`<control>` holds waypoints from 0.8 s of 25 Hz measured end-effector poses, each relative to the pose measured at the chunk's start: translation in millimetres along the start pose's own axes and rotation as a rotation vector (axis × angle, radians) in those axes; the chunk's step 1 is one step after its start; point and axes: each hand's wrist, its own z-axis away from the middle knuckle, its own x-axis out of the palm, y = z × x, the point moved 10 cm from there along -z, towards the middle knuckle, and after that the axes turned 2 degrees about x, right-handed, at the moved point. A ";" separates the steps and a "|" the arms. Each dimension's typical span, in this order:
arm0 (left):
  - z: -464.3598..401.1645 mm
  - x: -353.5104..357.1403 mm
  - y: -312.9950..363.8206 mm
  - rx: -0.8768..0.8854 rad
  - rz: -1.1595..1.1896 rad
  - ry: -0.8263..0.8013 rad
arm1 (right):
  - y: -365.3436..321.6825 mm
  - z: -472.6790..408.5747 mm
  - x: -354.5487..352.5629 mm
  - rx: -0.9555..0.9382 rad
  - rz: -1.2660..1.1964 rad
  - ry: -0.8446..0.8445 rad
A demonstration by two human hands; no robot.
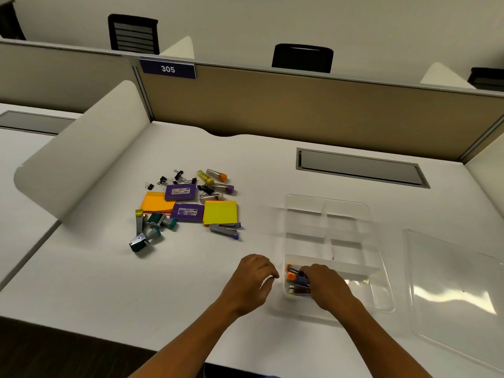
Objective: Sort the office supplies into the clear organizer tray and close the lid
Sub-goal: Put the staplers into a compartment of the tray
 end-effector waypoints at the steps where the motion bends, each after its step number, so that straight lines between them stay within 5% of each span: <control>1: 0.4 -0.7 -1.4 -0.001 0.000 0.006 | -0.7 -0.4 -0.4 -0.002 0.016 0.004; 20: 10.2 -3.8 -24.1 -0.111 0.069 0.057 | 0.4 1.6 -14.0 0.017 -0.023 0.096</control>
